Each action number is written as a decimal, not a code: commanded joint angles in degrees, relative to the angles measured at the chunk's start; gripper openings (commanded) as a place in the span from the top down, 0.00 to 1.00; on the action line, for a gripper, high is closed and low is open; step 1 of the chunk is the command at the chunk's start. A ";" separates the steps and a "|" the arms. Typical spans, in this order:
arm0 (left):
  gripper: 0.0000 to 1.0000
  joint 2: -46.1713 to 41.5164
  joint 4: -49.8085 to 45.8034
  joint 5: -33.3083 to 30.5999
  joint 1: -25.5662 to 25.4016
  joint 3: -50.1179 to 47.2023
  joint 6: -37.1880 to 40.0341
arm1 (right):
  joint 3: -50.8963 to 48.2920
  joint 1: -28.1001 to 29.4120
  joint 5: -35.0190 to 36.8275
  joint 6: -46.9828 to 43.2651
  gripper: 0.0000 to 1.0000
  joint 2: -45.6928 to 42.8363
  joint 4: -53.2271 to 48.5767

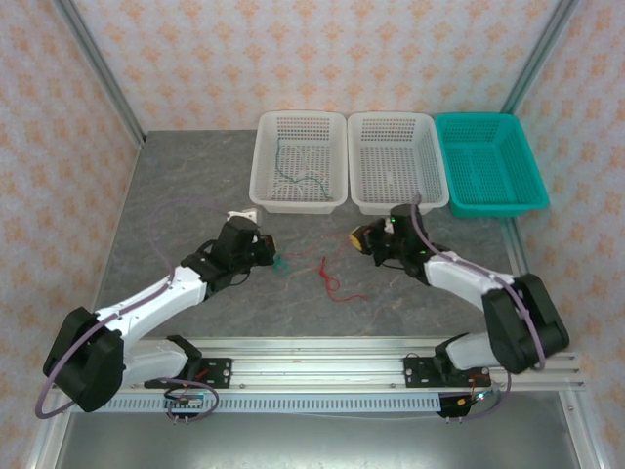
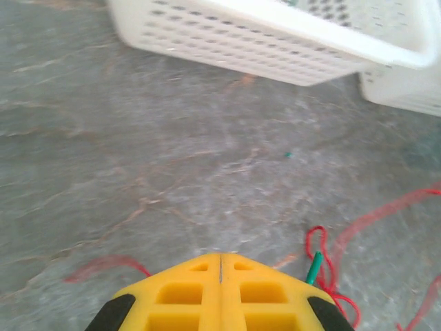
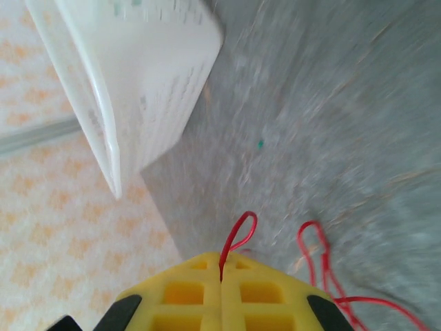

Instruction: Untangle the cables

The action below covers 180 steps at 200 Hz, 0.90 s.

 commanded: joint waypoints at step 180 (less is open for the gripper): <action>1.00 -3.77 6.94 11.32 3.97 -2.82 -0.96 | 4.11 1.07 11.52 -26.25 1.00 -11.21 -28.29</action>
